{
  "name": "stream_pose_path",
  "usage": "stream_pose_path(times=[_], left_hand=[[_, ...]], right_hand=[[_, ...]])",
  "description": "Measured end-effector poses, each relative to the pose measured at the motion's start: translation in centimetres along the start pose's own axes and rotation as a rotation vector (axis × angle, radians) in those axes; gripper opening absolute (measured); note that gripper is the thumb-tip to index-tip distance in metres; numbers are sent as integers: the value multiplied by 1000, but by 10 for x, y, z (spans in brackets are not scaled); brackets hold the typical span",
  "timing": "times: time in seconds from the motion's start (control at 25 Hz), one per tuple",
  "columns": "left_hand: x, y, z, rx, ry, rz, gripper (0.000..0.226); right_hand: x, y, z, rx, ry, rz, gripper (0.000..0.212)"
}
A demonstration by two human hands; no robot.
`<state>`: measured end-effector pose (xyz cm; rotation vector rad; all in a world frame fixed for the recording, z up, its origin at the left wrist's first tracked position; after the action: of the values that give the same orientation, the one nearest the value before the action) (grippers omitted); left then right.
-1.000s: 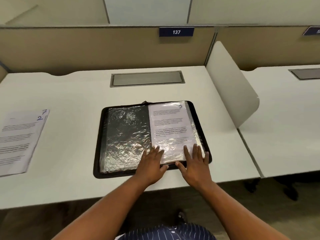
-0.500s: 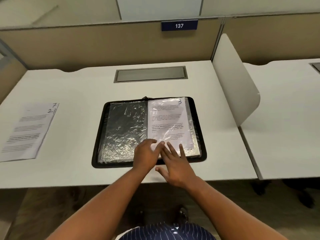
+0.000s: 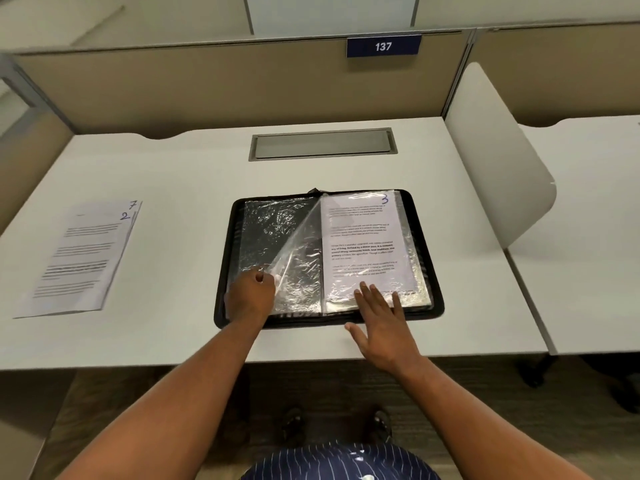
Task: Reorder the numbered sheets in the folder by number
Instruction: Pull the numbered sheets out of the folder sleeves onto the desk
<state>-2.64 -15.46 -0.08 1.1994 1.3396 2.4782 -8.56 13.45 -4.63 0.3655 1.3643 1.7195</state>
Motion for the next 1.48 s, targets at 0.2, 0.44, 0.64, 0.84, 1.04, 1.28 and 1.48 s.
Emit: stream_pose_path(times=[0.2,0.44,0.64,0.84,1.04,1.28,1.48], left_hand=[[-40,6,-10,-22,69,20,21],[2,-12,21,84,-433,-181,48],[49,-92,49,-260,-763,-386,51],[84,-144,61,-481,-834,-500,52],[111,-156,63,-447,-879,-604,19],[114,-147,54,-430,-729,-454,15],[111,-135,47,-392,-630,-272,11]], right_hand=[[6,-1,-2,-11,-119,-10,86],[12,-4,6,3,-186,-40,76],[17,-8,19,17,-211,-44,75],[22,-12,31,26,-227,-29,74],[28,-8,41,63,-220,-40,72],[33,3,47,230,-161,-91,64],[10,19,49,462,69,-105,46]])
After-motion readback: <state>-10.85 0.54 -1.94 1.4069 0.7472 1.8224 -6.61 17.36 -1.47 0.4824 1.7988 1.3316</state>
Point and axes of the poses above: each hand's wrist, its own z-axis away from the middle knuckle, its own y-axis out of the back of the hand, x = y × z, the point moved 9 cm from there along -z, towards the middle knuckle, and after that the axes turned 11 degrees about -x, right-handed, at the moved point
